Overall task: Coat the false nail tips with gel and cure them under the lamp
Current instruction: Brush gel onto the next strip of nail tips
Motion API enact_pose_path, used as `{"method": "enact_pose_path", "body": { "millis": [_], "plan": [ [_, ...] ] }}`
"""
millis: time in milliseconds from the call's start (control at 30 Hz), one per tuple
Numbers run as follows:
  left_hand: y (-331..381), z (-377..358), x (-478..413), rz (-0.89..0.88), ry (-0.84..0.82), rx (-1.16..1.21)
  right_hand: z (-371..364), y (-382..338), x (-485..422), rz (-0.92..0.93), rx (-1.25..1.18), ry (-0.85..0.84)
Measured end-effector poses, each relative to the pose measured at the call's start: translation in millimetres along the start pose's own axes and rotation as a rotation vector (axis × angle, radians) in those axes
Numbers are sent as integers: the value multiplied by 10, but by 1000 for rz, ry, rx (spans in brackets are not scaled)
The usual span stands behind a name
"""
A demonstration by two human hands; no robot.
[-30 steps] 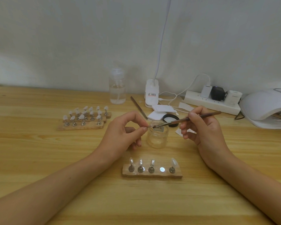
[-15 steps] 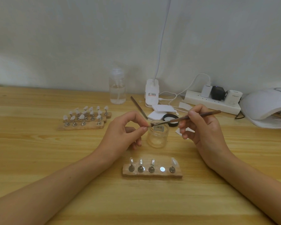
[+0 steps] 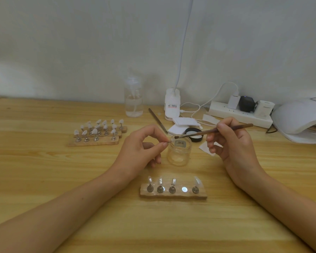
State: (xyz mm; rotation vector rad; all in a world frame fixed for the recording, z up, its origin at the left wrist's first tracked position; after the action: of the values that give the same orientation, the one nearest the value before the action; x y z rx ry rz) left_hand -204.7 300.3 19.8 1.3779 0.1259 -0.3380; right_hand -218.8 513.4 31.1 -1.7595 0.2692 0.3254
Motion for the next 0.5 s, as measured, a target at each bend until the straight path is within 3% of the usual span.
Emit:
{"method": "enact_pose_path", "body": {
  "millis": [100, 233, 400, 500],
  "plan": [
    [4, 0, -2, -2, 0, 4, -52, -3, 13, 5, 28, -47],
    [5, -3, 1, 1, -1, 3, 24, 13, 5, -15, 38, 32],
    [2, -2, -5, 1, -2, 7, -57, -17, 14, 4, 44, -44],
    [5, -5, -6, -3, 0, 4, 8, 13, 4, -15, 55, 17]
  ]
}}
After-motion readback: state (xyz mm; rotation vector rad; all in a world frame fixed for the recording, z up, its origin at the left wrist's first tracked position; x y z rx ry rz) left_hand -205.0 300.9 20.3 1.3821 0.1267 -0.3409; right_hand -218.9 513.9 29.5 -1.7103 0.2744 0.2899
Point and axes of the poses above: each hand's wrist, its own x-axis away from the middle knuckle, its own z-axis out of the back of the hand, y = z × x, the point moved 7 cm from there along -x, towards the middle knuckle, and after that the axes turned 3 degrees about z, right-handed, at the moved point
